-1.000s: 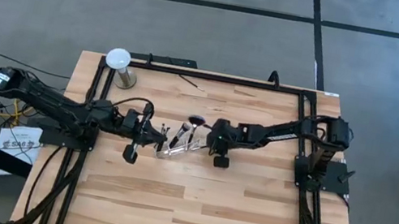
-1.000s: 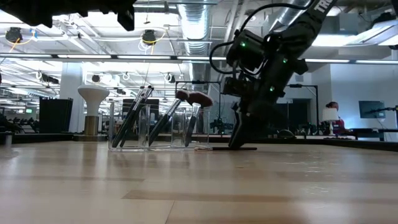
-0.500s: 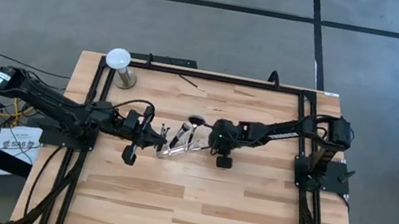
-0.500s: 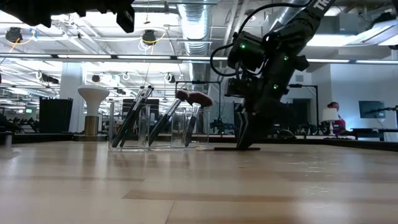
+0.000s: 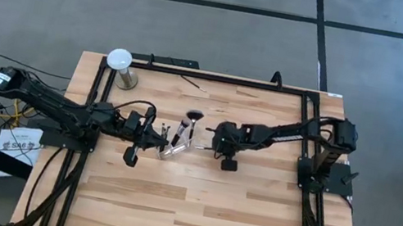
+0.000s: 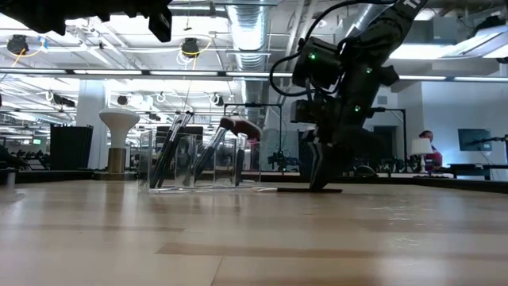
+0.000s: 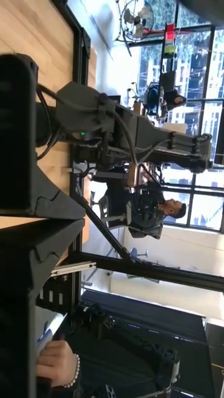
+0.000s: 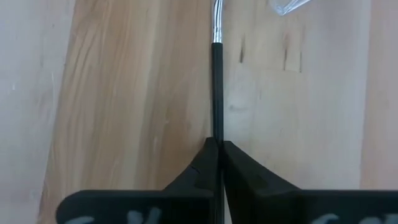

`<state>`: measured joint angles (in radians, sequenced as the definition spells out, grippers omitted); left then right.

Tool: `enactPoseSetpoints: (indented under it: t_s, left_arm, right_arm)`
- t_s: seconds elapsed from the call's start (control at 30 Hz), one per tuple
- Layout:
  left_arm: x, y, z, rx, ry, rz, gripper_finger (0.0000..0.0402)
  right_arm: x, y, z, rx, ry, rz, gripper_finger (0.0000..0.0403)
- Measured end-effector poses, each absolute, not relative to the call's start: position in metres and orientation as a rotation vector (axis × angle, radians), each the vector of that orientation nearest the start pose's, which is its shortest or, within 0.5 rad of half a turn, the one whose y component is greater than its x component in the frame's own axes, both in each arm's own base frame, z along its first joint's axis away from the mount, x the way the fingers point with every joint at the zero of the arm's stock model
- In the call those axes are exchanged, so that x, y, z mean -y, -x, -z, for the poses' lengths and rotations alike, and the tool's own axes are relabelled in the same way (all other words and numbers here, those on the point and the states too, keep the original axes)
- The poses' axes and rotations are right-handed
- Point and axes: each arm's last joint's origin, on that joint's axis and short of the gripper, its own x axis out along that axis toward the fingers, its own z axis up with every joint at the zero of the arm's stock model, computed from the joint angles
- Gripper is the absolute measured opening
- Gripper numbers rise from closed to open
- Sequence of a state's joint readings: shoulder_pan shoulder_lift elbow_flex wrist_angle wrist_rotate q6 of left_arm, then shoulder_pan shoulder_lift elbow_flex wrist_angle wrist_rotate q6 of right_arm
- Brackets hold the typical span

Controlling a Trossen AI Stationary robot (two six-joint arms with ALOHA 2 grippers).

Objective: Put items in baskets/containers
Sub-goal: Put the white eyeshadow brush into the left section of the transparent organizer

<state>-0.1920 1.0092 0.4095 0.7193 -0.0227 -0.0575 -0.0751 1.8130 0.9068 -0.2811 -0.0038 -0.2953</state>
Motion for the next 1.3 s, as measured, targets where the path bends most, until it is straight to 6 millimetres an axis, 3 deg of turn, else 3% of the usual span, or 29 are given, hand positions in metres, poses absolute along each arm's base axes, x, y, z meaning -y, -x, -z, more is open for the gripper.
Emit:
enactPoseSetpoints:
  t_s: [0.27,0.47,0.77,1.03,1.3]
  left_arm:
    - [0.04,-0.208,-0.25,0.114,0.07,0.173,0.0006]
    - [0.043,-0.21,-0.245,0.093,0.039,0.205,0.0006]
    - [0.048,-0.22,-0.233,0.062,-0.05,0.222,0.0013]
    - [0.051,-0.236,-0.223,0.088,-0.072,0.219,0.008]
    - [0.046,-0.272,-0.217,0.063,-0.061,0.168,0.0163]
  right_arm:
    - [-0.001,-0.317,-0.124,-1.231,0.256,-0.17,0.0003]
    - [-0.017,-0.305,-0.152,-1.137,0.197,-0.302,0.0003]
    - [0.001,-0.257,-0.164,-0.831,0.105,-0.222,0.0001]
    - [0.009,-0.224,-0.174,-0.414,0.054,-0.126,0.0001]
    - [0.009,-0.215,-0.179,-0.162,0.05,-0.103,0.0]
